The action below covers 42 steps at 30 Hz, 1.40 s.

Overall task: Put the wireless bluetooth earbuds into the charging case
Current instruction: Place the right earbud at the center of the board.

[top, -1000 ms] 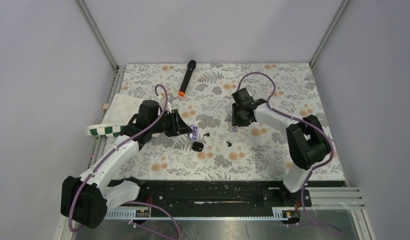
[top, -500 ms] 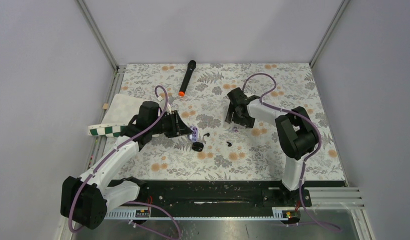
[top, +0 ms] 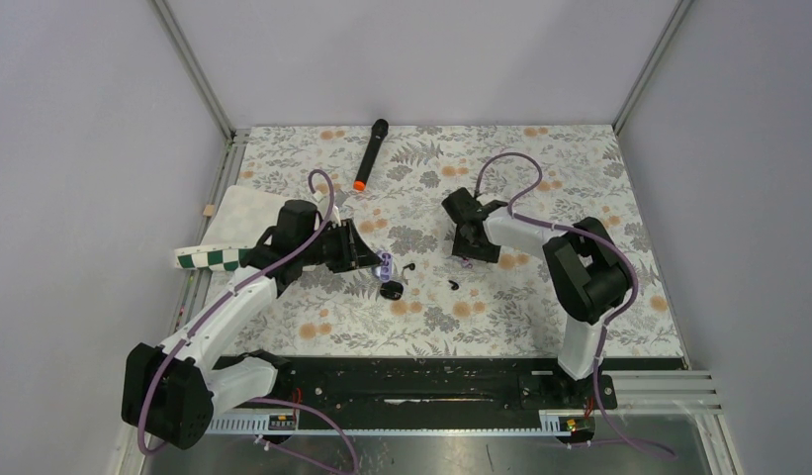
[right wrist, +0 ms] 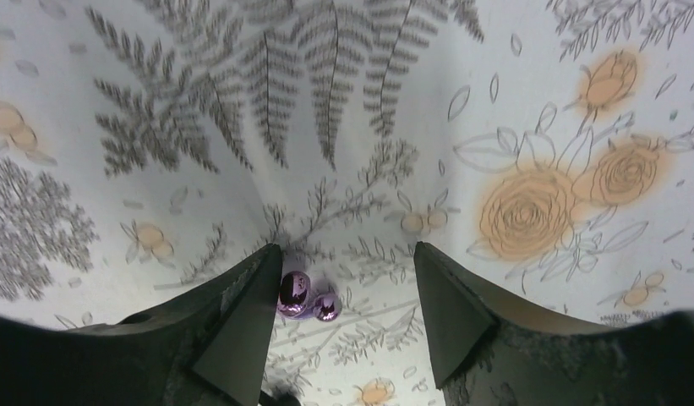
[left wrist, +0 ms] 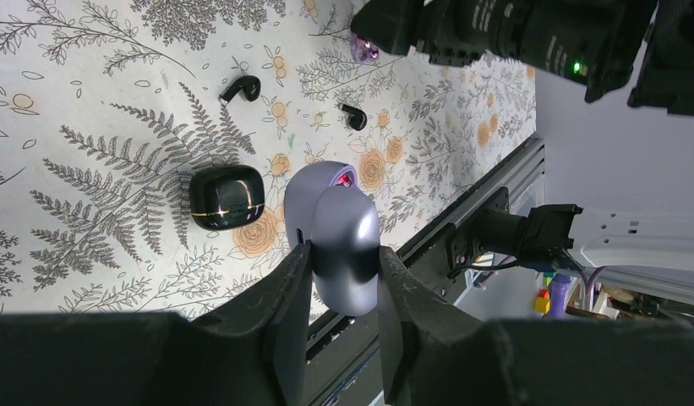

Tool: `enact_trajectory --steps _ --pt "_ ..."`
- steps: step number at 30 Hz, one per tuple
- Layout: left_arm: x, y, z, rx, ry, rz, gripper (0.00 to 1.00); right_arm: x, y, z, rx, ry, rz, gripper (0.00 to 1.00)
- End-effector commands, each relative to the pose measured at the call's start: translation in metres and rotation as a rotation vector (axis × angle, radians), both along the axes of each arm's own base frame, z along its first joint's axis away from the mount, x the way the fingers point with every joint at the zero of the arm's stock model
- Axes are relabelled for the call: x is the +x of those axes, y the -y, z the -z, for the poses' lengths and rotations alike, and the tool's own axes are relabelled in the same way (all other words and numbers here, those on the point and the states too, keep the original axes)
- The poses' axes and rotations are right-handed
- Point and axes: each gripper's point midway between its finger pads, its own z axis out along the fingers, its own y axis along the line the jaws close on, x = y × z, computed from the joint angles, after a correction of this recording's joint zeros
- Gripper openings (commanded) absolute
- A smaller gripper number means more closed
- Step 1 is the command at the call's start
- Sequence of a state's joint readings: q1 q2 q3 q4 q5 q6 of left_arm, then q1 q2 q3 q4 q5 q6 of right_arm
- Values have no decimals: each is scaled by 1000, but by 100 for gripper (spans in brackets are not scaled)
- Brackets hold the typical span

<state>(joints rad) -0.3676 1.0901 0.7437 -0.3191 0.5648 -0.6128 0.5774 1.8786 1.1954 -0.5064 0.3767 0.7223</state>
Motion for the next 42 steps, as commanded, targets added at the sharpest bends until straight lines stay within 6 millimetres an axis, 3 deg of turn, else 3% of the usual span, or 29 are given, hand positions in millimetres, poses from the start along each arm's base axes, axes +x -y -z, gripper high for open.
enact_trajectory --steps 1,7,11,20,26,33,38,42 --pt "10 5 -10 -37 47 -2 0 -22 2 -2 -11 -16 -34 66" --pt "9 3 -10 -26 49 5 0 -30 4 -1 13 -12 -23 65" --pt "9 3 -11 -26 53 4 0 -32 -2 -2 53 -10 -28 56" --pt "8 3 -10 -29 51 1 0 -45 -6 -4 125 -11 -27 63" --pt "9 5 -9 -35 45 5 0 -51 -7 -6 164 10 -24 48" --pt "9 4 -13 -37 56 5 0 -56 3 0 110 -10 -42 46" --pt "8 5 -13 -39 53 9 0 -55 -2 2 119 -14 -110 31" --pt "6 4 -16 -37 58 12 0 -56 -1 2 96 -26 -182 29"
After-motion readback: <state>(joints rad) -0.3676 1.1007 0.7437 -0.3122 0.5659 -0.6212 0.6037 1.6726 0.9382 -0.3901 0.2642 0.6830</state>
